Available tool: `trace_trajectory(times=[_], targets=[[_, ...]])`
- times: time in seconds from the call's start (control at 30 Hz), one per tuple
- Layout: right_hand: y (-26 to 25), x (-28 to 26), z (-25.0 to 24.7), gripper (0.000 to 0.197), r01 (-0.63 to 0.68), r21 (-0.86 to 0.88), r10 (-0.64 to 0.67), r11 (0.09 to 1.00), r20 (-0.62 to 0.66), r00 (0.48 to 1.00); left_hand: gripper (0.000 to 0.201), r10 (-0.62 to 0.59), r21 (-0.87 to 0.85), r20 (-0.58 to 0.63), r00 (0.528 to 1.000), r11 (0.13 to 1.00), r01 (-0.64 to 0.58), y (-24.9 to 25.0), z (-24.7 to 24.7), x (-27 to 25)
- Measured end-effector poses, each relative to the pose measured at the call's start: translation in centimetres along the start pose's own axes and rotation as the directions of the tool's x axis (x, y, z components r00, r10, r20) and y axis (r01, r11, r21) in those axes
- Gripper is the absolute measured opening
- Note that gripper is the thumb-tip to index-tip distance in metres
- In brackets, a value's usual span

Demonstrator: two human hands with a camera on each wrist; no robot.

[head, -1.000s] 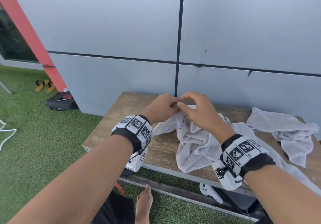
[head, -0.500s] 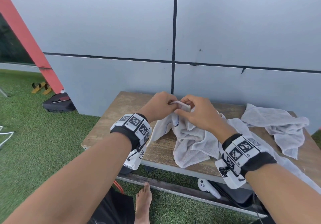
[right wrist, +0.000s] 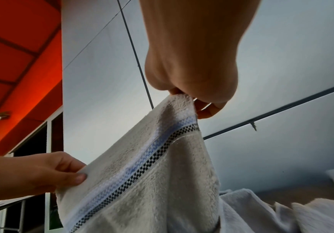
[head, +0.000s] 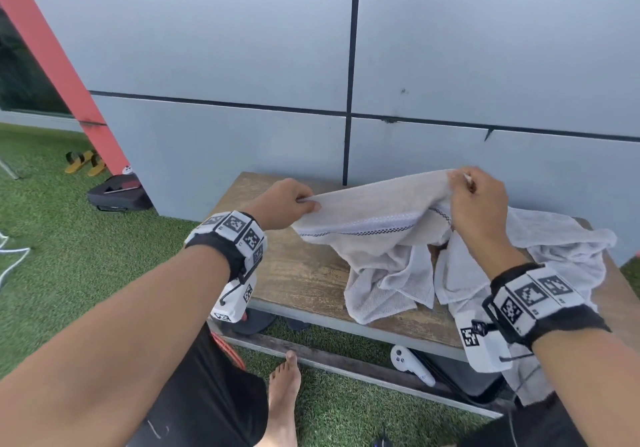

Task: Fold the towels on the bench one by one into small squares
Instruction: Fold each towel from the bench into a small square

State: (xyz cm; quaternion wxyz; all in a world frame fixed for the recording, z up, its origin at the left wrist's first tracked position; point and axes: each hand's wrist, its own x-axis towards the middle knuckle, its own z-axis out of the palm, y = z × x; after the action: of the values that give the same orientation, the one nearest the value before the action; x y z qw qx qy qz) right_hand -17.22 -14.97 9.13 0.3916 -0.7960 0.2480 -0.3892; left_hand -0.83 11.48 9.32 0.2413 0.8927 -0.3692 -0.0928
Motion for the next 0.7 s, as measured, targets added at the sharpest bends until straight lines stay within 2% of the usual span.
trace_trajectory(times=[0.07, 0.17, 0.2, 0.23, 0.3, 0.33, 0.37, 0.4, 0.47, 0.57, 0.63, 0.7], targets=[[1.2, -0.1, 0.1, 0.026, -0.072, -0.07, 0.075, 0.995, 0.035, 0.997, 0.045, -0.011, -0.03, -0.035, 0.999, 0.999, 0.01, -0.3, 0.3, 0.0], [3.7, -0.8, 0.5, 0.031, -0.15, -0.237, 0.208, 0.96, 0.245, 0.947, 0.043, -0.032, -0.033, 0.019, 0.999, 0.999, 0.033, 0.0, 1.8, 0.1], [4.4, -1.1, 0.6, 0.03, -0.147, -0.284, 0.246, 0.947, 0.351, 0.903, 0.042, -0.046, -0.018, 0.089, 0.995, 0.999, 0.048, 0.3, 2.6, 0.1], [4.8, -1.6, 0.7, 0.029, -0.124, -0.333, 0.279, 0.935, 0.472, 0.836, 0.041, -0.052, -0.004, 0.178, 0.983, 0.999, 0.053, 0.6, 3.4, 0.1], [5.4, -2.5, 1.1, 0.028, 0.0, -0.462, 0.351, 0.887, 0.673, 0.651, 0.046, -0.055, 0.038, 0.382, 0.923, 0.998, 0.044, 1.5, 5.1, -0.1], [5.8, -2.9, 1.3, 0.028, 0.078, -0.509, 0.373, 0.857, 0.719, 0.587, 0.042, -0.057, 0.063, 0.462, 0.885, 0.998, 0.031, 1.9, 6.0, -0.1], [6.0, -3.4, 1.6, 0.029, 0.142, -0.536, 0.377, 0.832, 0.734, 0.564, 0.036, -0.061, 0.086, 0.504, 0.861, 0.996, 0.02, 2.4, 6.9, -0.1], [6.2, -3.8, 1.9, 0.03, 0.192, -0.546, 0.36, 0.815, 0.738, 0.57, 0.029, -0.063, 0.097, 0.507, 0.86, 0.995, 0.016, 2.6, 7.7, 0.0], [6.9, -4.2, 2.7, 0.03, 0.225, -0.532, 0.325, 0.816, 0.745, 0.582, 0.029, -0.072, 0.089, 0.442, 0.894, 0.995, 0.036, 2.7, 8.8, 0.4], [8.1, -4.6, 3.9, 0.028, 0.21, -0.504, 0.324, 0.837, 0.768, 0.552, 0.02, -0.065, 0.06, 0.382, 0.922, 0.997, 0.045, 1.9, 10.6, 1.4], [8.2, -4.7, 4.2, 0.024, 0.206, -0.491, 0.312, 0.847, 0.771, 0.555, 0.01, -0.089, 0.104, 0.431, 0.898, 0.993, 0.049, 1.1, 11.4, 1.8], [7.8, -4.7, 4.3, 0.02, 0.159, -0.414, 0.267, 0.896, 0.789, 0.553, 0.017, -0.093, 0.15, 0.504, 0.859, 0.988, 0.019, 0.6, 12.0, 1.7]])
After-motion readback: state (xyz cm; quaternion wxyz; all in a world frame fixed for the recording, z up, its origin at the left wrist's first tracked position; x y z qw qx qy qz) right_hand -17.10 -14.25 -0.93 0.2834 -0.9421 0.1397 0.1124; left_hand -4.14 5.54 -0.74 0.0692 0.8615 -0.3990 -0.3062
